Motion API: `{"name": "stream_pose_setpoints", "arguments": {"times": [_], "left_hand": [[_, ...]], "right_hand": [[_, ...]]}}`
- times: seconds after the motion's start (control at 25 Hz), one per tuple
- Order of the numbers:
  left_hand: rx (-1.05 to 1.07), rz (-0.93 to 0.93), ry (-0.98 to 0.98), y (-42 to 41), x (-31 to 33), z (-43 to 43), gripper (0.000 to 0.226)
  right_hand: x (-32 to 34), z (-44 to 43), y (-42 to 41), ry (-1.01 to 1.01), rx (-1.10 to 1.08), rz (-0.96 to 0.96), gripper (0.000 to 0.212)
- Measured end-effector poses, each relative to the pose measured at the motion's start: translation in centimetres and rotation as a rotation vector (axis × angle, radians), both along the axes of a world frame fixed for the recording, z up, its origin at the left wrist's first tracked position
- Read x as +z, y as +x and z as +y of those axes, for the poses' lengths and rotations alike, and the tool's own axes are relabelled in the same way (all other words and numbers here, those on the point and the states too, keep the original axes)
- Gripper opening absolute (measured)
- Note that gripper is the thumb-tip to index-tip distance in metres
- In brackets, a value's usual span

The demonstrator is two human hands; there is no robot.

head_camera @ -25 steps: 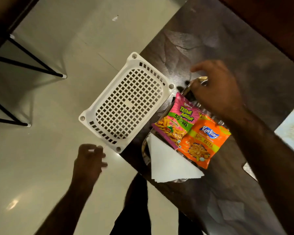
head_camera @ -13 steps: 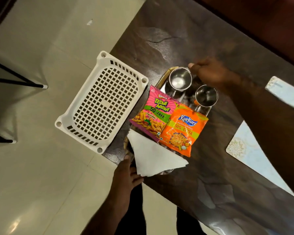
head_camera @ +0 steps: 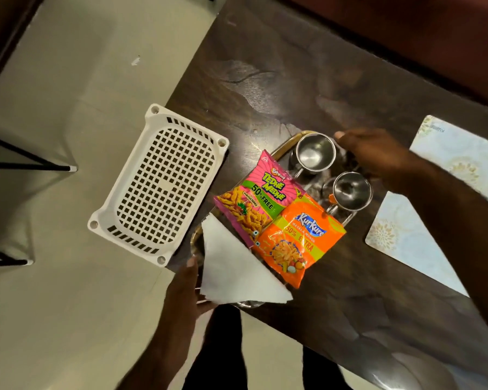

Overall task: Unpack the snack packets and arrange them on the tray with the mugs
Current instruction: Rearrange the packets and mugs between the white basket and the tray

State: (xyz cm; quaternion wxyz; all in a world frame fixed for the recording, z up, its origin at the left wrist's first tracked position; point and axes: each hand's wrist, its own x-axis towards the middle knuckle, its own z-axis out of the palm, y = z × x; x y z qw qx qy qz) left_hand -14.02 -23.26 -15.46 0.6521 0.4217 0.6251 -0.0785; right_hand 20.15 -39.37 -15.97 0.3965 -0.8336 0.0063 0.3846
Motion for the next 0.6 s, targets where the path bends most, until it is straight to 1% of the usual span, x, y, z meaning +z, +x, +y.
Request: {"name": "stream_pose_setpoints", "arguments": {"times": [0.08,0.24,0.4,0.48,0.6], "left_hand": [[-0.068,-0.02,0.051,0.9,0.5,0.4,0.028],[-0.22,-0.032,0.129,5.0,0.6,0.2,0.028],[-0.401,-0.064,0.125,11.3,0.1,-3.0,0.033],[-0.469,-0.075,0.082,14.8,-0.2,-5.9,0.036],[-0.562,-0.066,0.083,19.4,-0.6,-10.1,0.036]], "right_hand": [[0.8,-3.9,-0.9,-0.013,-0.086,0.046,0.028],[1.3,-12.0,-2.3,-0.008,-0.269,0.111,0.017],[1.9,-21.3,-3.4,0.004,-0.461,0.136,0.016],[2.0,-26.1,-3.9,0.027,-0.549,0.147,0.017],[1.9,-32.2,-4.4,0.044,-0.648,0.154,0.018]]}}
